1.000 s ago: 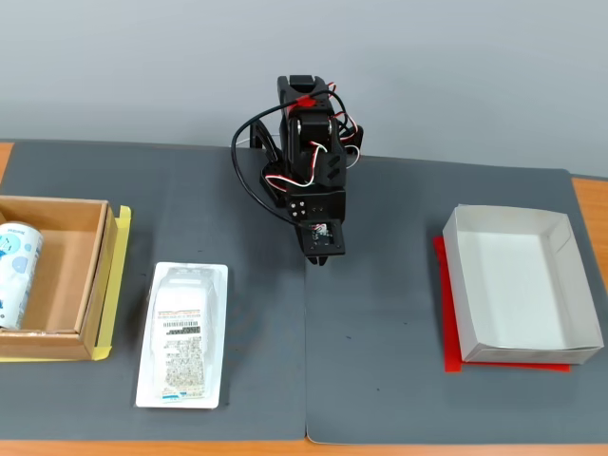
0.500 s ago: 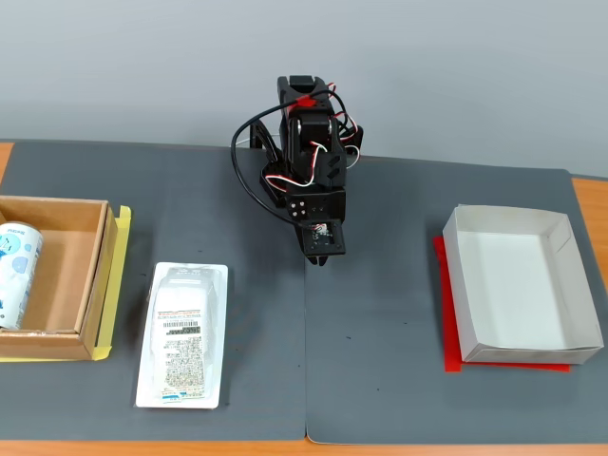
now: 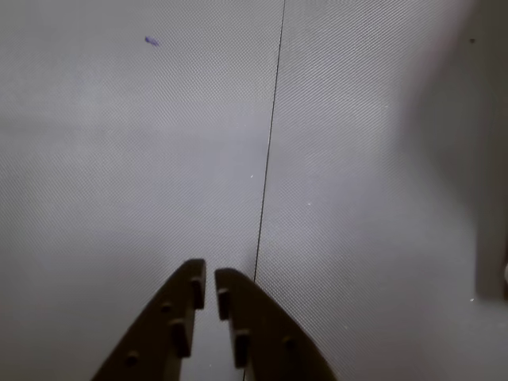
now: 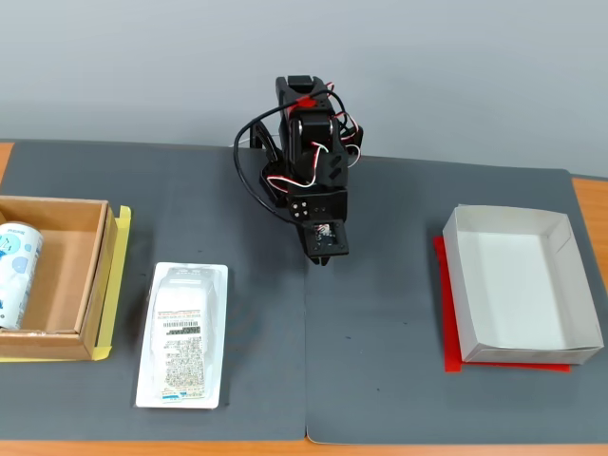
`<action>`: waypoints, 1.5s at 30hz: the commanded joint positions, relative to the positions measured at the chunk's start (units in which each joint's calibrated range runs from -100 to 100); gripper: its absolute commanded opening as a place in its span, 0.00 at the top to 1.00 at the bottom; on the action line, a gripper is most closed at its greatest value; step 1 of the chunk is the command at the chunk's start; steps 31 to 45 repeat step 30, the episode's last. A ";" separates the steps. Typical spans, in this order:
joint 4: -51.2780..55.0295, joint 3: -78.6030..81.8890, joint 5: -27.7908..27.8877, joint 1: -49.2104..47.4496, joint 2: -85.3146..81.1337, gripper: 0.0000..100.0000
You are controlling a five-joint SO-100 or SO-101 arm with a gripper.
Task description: Pick the can and put it in the brown box
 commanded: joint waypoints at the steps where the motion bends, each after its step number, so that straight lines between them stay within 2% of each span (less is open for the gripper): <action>1: 0.11 -0.35 -0.01 1.31 -0.76 0.98; 5: 0.11 -0.35 0.09 3.74 -0.76 0.98; 45: -0.50 -0.53 0.19 3.34 -0.34 0.98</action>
